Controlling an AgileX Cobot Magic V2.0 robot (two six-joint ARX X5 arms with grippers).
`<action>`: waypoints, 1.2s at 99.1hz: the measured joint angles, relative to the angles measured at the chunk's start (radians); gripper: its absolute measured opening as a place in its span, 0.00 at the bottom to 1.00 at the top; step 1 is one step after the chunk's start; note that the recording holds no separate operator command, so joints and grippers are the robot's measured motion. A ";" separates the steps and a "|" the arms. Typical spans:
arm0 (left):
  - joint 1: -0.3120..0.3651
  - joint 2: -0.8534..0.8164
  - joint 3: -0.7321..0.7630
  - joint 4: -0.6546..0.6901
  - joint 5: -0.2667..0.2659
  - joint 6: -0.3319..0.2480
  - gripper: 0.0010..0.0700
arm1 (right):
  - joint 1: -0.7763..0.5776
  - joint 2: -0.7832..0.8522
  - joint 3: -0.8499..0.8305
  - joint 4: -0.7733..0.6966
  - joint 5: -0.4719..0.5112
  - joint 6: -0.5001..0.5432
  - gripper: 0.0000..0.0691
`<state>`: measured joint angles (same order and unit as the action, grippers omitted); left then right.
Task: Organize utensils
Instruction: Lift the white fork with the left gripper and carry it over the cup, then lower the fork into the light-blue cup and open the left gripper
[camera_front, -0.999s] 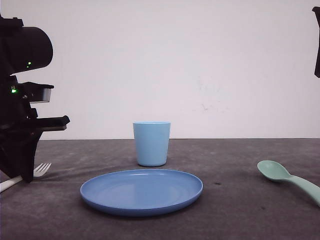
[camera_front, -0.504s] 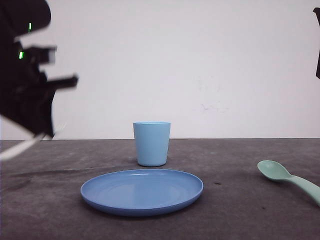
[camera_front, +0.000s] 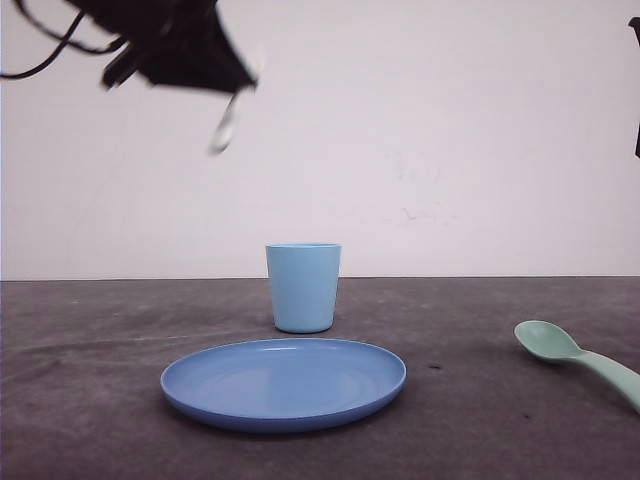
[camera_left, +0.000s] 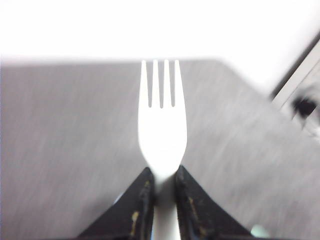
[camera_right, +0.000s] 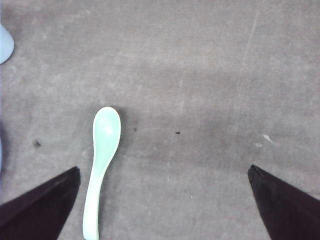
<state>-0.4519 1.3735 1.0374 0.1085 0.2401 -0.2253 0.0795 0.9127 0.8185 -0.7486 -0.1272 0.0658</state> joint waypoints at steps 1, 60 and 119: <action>-0.003 0.001 0.000 0.013 0.000 0.000 0.05 | 0.000 0.000 0.000 0.000 0.000 0.000 0.98; -0.059 0.299 0.001 0.491 0.000 0.161 0.05 | 0.000 0.000 0.000 -0.011 0.000 0.000 0.98; -0.059 0.533 0.001 0.584 0.000 0.226 0.05 | 0.000 0.000 0.000 -0.043 0.000 0.002 0.98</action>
<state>-0.5110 1.9064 1.0386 0.6930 0.2405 0.0006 0.0795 0.9127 0.8185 -0.7914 -0.1268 0.0677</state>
